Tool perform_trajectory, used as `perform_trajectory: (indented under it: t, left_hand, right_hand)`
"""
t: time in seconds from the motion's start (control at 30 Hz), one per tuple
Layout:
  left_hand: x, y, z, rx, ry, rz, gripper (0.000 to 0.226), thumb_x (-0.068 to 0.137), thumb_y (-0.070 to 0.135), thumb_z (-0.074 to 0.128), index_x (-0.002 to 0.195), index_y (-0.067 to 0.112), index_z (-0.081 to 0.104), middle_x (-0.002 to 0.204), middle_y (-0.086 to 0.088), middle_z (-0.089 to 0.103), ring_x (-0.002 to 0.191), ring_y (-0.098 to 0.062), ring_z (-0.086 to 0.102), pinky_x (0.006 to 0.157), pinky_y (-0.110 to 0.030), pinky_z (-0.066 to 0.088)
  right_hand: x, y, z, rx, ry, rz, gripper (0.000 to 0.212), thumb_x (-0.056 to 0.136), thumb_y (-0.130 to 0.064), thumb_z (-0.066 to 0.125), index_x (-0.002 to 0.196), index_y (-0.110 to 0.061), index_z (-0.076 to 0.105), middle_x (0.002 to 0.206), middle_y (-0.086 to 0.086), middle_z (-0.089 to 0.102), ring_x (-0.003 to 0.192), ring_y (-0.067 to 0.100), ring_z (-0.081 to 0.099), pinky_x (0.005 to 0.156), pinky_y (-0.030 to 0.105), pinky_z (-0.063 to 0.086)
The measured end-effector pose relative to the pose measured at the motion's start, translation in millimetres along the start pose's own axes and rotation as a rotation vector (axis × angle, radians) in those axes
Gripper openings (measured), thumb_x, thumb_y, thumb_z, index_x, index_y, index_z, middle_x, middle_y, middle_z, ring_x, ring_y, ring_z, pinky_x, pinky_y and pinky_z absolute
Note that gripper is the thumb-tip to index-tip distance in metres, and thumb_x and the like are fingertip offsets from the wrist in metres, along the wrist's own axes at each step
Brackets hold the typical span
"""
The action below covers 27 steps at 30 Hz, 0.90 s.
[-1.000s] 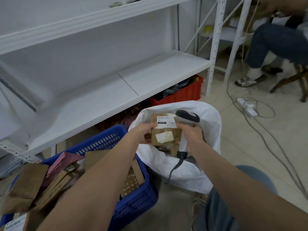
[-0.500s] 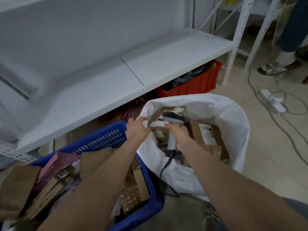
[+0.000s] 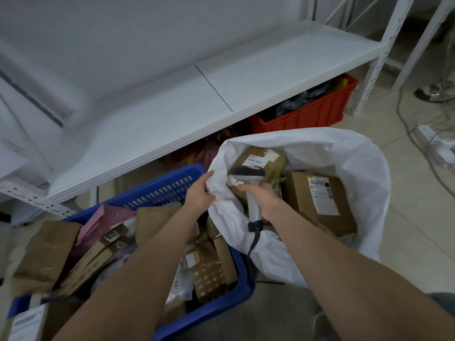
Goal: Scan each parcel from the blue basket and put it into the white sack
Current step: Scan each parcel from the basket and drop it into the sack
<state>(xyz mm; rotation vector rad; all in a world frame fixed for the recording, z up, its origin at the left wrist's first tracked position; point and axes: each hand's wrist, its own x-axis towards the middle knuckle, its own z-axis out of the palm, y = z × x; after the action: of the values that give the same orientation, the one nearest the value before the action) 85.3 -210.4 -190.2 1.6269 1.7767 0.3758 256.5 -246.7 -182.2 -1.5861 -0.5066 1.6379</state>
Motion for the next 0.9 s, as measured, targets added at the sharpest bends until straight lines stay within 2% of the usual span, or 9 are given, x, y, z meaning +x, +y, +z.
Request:
perform_trajectory:
  t: [0.1,0.2,0.27,0.33,0.5,0.6,0.73,0.8,0.9]
  left_hand:
    - [-16.1,6.0,-10.9,-0.164,-0.097,-0.034,0.072,0.086,-0.011,0.056,0.146,0.021,0.036,0.109,-0.011,0.059,0.103,-0.033,0.059,0.090,-0.037,0.051]
    - [-38.4,3.0,-22.7,-0.069,-0.063,-0.037,0.066,0.086,-0.008,0.059,0.143,0.018,0.040,0.118,-0.008,0.054,0.108,-0.026,0.055,0.093,-0.034,0.048]
    - [-56.6,-5.6,-33.7,-0.002,-0.069,-0.066,0.062,0.087,-0.004,0.060,0.143,0.016,0.041,0.119,-0.008,0.051,0.112,-0.027,0.053,0.096,-0.036,0.048]
    - [-77.7,-16.9,-48.1,-0.040,-0.073,-0.107,0.052,0.089,-0.004,0.059,0.138,0.008,0.046,0.102,-0.001,0.050,0.104,-0.022,0.052,0.093,-0.033,0.047]
    - [-129.3,-60.0,-87.4,0.021,0.026,-0.133,0.038,0.089,0.001,0.058,0.126,0.004,0.058,0.076,0.015,0.045,0.093,-0.015,0.050,0.089,-0.026,0.044]
    - [-155.1,-95.7,-101.1,0.009,0.001,-0.223,0.041,0.088,0.002,0.060,0.129,0.004,0.054,0.087,0.006,0.052,0.093,-0.017,0.050,0.088,-0.030,0.048]
    - [-180.7,-138.6,-112.2,0.037,-0.050,-0.345,0.046,0.089,0.012,0.063,0.133,0.011,0.051,0.098,-0.004,0.052,0.078,-0.015,0.053,0.062,-0.022,0.044]
    - [-182.6,-164.1,-115.7,0.005,-0.012,-0.385,0.049,0.087,0.016,0.067,0.133,0.011,0.051,0.107,-0.009,0.055,0.088,-0.021,0.057,0.074,-0.026,0.047]
    - [-178.0,-193.3,-121.9,0.055,0.078,-0.384,0.051,0.084,0.021,0.070,0.130,0.012,0.050,0.127,-0.011,0.056,0.112,-0.028,0.055,0.096,-0.039,0.046]
  right_hand:
    - [-17.4,1.0,0.5,-0.003,0.029,-0.043,0.043,0.083,-0.014,0.072,0.121,-0.005,0.054,0.093,0.006,0.058,0.086,0.021,0.056,0.081,0.033,0.045]
    - [-41.4,1.1,2.9,-0.041,0.084,-0.077,0.047,0.079,-0.015,0.075,0.121,-0.002,0.055,0.106,0.011,0.061,0.100,0.027,0.058,0.090,0.040,0.051]
    - [-58.5,0.3,6.8,-0.044,0.086,-0.103,0.043,0.081,-0.012,0.073,0.119,0.000,0.057,0.102,0.011,0.060,0.096,0.026,0.058,0.073,0.037,0.055]
    - [-77.3,2.2,14.7,-0.041,0.057,-0.115,0.031,0.084,-0.009,0.069,0.112,-0.001,0.058,0.093,0.010,0.059,0.080,0.024,0.061,0.057,0.029,0.049]
    - [-113.2,23.1,53.4,-0.073,-0.022,-0.100,0.025,0.087,-0.008,0.066,0.108,0.002,0.059,0.091,0.015,0.059,0.069,0.025,0.060,0.039,0.020,0.044]
    - [-125.3,43.2,86.7,-0.114,-0.081,-0.033,0.023,0.088,-0.009,0.067,0.108,0.001,0.061,0.084,0.012,0.059,0.064,0.022,0.058,0.047,0.025,0.050]
    - [-129.9,66.6,137.2,-0.244,-0.153,0.027,0.035,0.085,-0.014,0.069,0.117,-0.002,0.058,0.099,0.012,0.067,0.074,0.023,0.068,0.052,0.028,0.051]
    - [-130.3,73.9,163.8,-0.263,-0.192,0.033,0.033,0.086,-0.014,0.068,0.116,-0.006,0.055,0.100,0.012,0.067,0.075,0.021,0.069,0.048,0.026,0.050]
    - [-123.4,85.6,202.1,-0.284,-0.213,0.038,0.025,0.085,-0.013,0.069,0.108,-0.007,0.059,0.102,0.013,0.068,0.078,0.023,0.070,0.062,0.031,0.057]
